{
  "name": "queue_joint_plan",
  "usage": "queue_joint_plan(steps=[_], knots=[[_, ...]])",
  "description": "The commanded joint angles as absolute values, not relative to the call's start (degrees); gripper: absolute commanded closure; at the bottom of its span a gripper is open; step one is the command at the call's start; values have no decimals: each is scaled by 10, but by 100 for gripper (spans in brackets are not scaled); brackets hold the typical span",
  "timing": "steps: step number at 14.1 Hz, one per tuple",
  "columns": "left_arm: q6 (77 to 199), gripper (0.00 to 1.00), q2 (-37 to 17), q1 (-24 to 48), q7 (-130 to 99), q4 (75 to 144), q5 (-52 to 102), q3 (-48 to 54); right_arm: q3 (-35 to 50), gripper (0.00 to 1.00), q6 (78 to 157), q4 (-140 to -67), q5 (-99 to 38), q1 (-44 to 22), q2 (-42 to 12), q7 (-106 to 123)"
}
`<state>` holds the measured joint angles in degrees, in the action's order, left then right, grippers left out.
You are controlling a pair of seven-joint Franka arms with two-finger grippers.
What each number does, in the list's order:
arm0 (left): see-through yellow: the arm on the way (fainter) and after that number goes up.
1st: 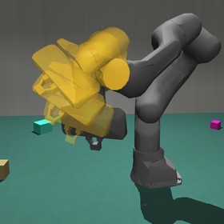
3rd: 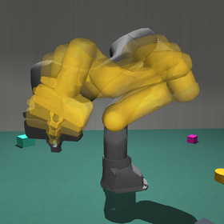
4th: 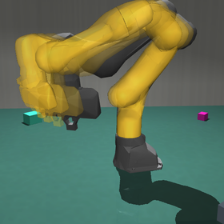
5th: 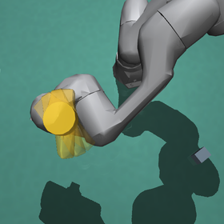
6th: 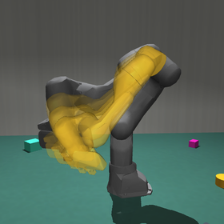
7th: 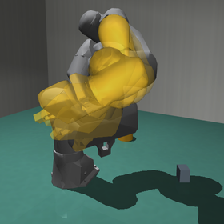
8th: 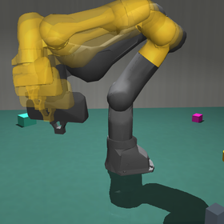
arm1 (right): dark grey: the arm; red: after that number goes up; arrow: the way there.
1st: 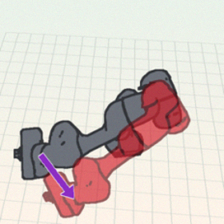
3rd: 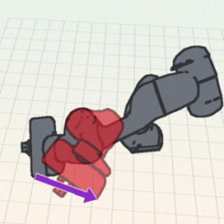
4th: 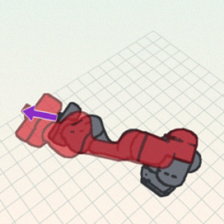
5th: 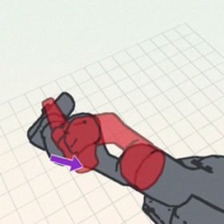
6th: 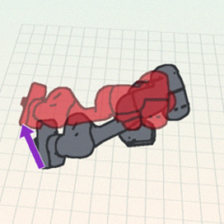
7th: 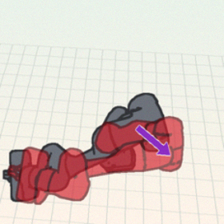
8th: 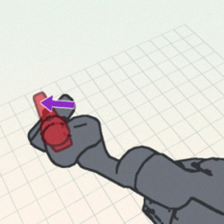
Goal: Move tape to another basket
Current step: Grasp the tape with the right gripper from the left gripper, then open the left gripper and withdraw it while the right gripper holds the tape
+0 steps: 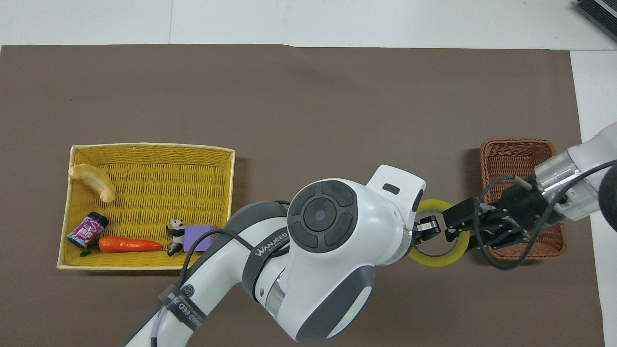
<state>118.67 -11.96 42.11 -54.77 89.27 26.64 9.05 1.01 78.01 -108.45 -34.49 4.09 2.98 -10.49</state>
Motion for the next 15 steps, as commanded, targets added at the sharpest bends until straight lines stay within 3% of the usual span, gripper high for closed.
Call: queue_joint_plan(steps=[1, 6, 10, 15], knots=[[1139, 0, -82, 390, -551, 901, 276, 84, 12, 100, 785, -1080, -345, 47, 33, -105], [1090, 0, -69, 303, -547, 899, 271, 83, 12, 100, 787, -1078, -345, 47, 31, -105], [1033, 0, -68, 271, -542, 899, 147, 83, 11, 100, 794, -1078, -339, 47, 31, -105], [1005, 0, -73, 183, -373, 901, 89, 83, 11, 100, 845, -1071, -285, 59, 22, -96]])
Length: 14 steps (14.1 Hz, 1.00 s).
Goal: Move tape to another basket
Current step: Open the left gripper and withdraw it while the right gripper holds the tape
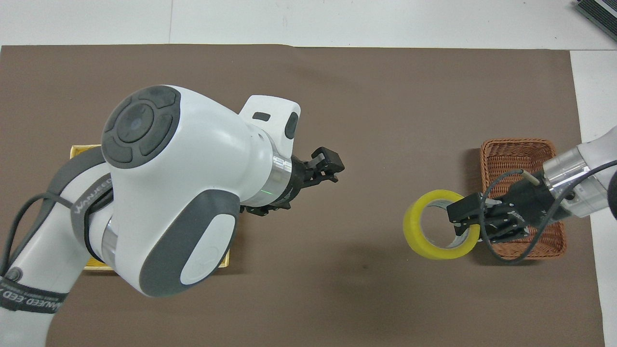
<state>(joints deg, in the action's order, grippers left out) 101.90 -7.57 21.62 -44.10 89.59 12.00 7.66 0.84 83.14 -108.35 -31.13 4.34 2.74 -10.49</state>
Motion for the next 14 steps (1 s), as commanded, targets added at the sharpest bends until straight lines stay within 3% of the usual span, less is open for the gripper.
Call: queue_joint_plan(steps=[1, 9, 14], knots=[[1000, 0, -72, 170, -331, 902, 70, 83, 11, 100, 852, -1064, -265, 68, 16, -91], [958, 0, -62, -6, -81, 893, 63, 83, 11, 100, 911, -1064, -108, 161, 11, 45], [893, 0, -40, -25, 19, 889, 0, 71, 11, 100, 946, -1071, -63, 233, -22, 167]])
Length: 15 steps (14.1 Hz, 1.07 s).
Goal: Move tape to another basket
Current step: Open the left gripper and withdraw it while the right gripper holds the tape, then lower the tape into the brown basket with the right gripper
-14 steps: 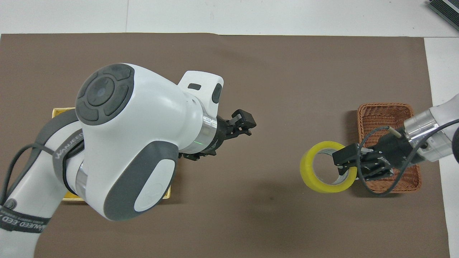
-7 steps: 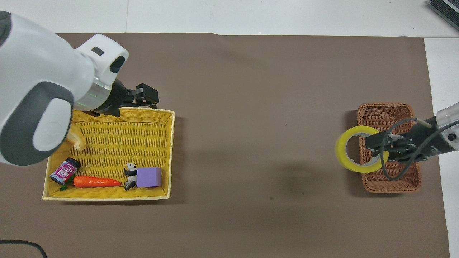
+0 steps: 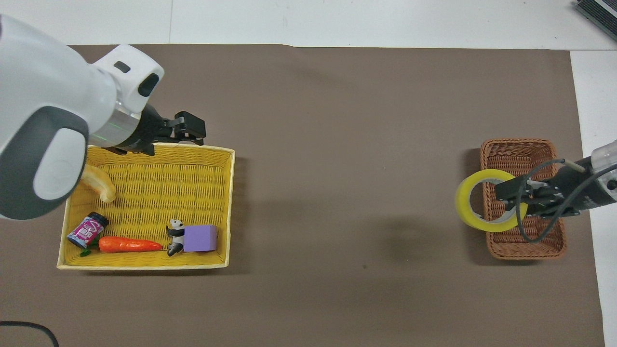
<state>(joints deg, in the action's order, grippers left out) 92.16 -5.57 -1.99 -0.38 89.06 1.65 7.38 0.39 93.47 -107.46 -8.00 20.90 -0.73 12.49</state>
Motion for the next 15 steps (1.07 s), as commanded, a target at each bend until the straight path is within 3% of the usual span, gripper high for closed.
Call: queue_joint_plan(steps=[1, 4, 15], knots=[[883, 0, -27, -27, 33, 891, 1, 69, 11, 100, 963, -1074, -62, 245, -25, 190], [866, 0, -1, -61, 45, 897, 5, 65, 11, 100, 987, -1080, -41, 255, -33, 215], [830, 0, 5, -58, 37, 882, -21, 70, 11, 100, 1022, -1099, -26, 286, -57, 285]])
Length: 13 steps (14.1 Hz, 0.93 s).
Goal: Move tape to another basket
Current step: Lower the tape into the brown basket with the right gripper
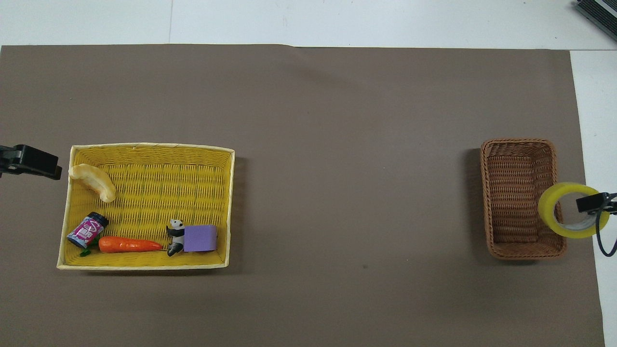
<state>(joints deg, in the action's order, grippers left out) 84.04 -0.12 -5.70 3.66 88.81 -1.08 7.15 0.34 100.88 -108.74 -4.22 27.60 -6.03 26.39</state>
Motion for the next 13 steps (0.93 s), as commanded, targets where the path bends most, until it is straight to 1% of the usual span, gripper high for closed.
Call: queue_joint_plan(steps=[1, 3, 5, 7, 8, 9, 13], knots=[[831, 0, 5, -59, 37, 882, -21, 69, 11, 100, 1024, -1099, -13, 287, -61, 293], [832, 0, 8, -56, 38, 882, -21, 69, 12, 100, 1040, -1100, -15, 291, -76, 298], [832, 0, 11, -56, 37, 881, -21, 69, 16, 100, 1041, -1094, -42, 280, -83, 233], [837, 0, 18, -55, 38, 881, -20, 69, 18, 100, 1076, -1087, -61, 257, -96, 197], [837, 0, 21, -55, 38, 881, -20, 69, 18, 100, 1088, -1085, -68, 257, -109, 195], [837, 0, 21, -55, 38, 881, -20, 69, 18, 100, 1092, -1085, -86, 256, -119, 189], [833, 0, 21, -55, 38, 882, -20, 69, 18, 100, 1092, -1096, -92, 239, -125, 133]])
